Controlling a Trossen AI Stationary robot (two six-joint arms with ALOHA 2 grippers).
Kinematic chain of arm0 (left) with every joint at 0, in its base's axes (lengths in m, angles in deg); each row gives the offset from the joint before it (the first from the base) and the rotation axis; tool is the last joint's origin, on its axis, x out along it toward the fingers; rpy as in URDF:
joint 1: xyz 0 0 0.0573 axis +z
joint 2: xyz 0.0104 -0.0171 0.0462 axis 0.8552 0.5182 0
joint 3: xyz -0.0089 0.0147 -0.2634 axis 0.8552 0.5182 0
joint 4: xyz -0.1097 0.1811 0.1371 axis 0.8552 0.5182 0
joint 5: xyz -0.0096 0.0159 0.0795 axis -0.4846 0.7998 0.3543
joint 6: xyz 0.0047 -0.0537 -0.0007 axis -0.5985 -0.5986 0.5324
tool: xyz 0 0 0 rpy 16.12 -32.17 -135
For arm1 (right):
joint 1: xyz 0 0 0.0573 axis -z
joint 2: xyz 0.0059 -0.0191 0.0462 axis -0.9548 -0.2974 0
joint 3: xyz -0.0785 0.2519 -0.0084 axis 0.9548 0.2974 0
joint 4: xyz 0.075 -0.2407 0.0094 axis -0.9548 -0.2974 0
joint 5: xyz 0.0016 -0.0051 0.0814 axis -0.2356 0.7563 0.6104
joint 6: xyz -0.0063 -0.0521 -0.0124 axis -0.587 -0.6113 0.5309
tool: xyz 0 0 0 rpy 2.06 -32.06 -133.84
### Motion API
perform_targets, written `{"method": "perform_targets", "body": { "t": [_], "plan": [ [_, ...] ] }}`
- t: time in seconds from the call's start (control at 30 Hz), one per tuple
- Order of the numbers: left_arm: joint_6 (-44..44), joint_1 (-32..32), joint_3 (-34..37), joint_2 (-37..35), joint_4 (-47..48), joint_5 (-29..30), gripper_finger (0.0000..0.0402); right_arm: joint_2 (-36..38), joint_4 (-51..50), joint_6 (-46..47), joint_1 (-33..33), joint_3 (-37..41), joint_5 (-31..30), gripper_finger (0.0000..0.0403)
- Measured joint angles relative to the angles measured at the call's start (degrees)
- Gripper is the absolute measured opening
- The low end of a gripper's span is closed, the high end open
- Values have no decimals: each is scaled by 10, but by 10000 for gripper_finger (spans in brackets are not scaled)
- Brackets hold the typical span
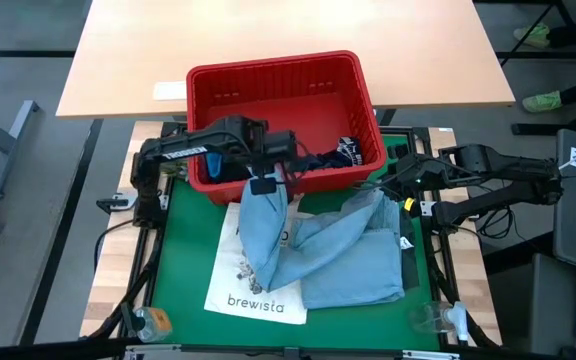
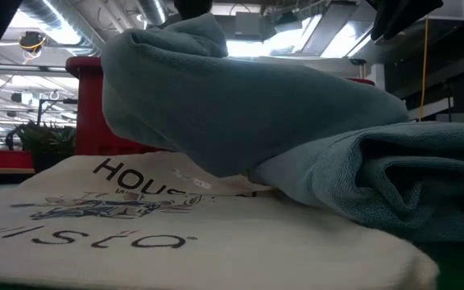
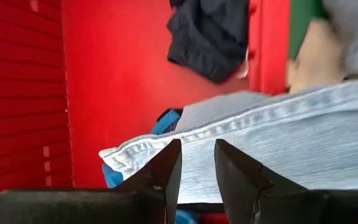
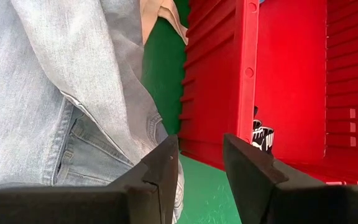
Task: Fold Laundry from Bin
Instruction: Fold the light blue jeans
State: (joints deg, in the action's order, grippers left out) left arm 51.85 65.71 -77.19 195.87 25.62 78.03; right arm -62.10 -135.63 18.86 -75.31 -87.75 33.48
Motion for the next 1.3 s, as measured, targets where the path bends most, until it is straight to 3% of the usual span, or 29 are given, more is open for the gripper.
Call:
{"method": "perform_targets", "body": {
  "t": [0.33,0.6,0.8,1.0,1.3],
  "plan": [
    [118,5,75,0,-8,10,92,0,0,0,0,0,0,127],
    [105,4,81,0,-8,62,95,0,1,0,0,0,-1,127],
    [84,7,81,0,-9,67,132,0,2,0,0,0,-1,127],
    [132,7,81,0,-14,68,171,0,14,0,0,0,-1,127],
    [203,11,81,0,-59,59,181,-10,13,0,0,0,-1,127]
  ]
}}
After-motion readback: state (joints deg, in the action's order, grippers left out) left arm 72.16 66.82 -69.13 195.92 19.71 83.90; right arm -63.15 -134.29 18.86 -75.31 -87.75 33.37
